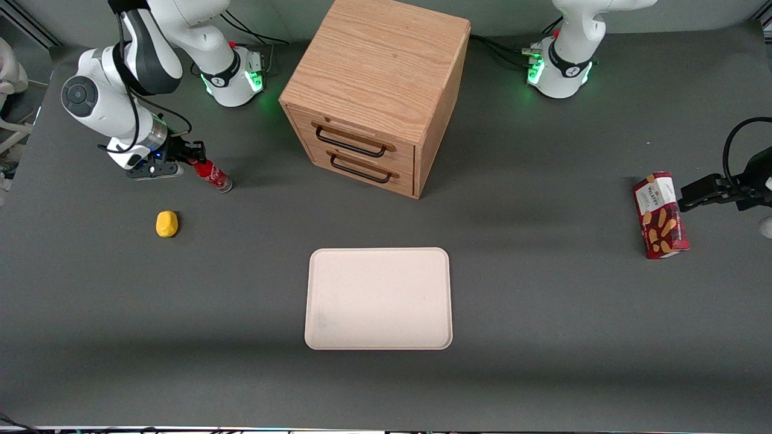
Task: Place coke bottle on tray
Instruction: 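Close the right gripper around the bottle's cap end, then lift the bottle and carry it with the right gripper to the white tray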
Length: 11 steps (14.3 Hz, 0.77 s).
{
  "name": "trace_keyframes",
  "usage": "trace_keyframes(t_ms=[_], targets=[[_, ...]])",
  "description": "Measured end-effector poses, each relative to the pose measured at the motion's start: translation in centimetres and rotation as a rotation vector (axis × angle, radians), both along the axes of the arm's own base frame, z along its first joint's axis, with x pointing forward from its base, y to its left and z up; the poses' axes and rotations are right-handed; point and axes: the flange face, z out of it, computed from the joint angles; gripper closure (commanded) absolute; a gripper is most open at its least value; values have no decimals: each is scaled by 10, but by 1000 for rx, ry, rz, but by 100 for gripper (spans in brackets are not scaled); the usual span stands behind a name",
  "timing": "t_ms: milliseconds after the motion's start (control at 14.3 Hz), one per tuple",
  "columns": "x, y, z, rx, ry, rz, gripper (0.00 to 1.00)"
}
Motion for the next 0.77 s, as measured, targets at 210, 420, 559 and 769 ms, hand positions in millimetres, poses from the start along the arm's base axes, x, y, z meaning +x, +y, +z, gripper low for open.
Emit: trace_keyframes(t_ms=[210,420,559,769], targets=[[27,14,46,-23,-31,37,100],[63,31,113,-56,-42,66,100],[95,43,165,-65,-9,58,100],[146,67,229,-51,29,50,100]])
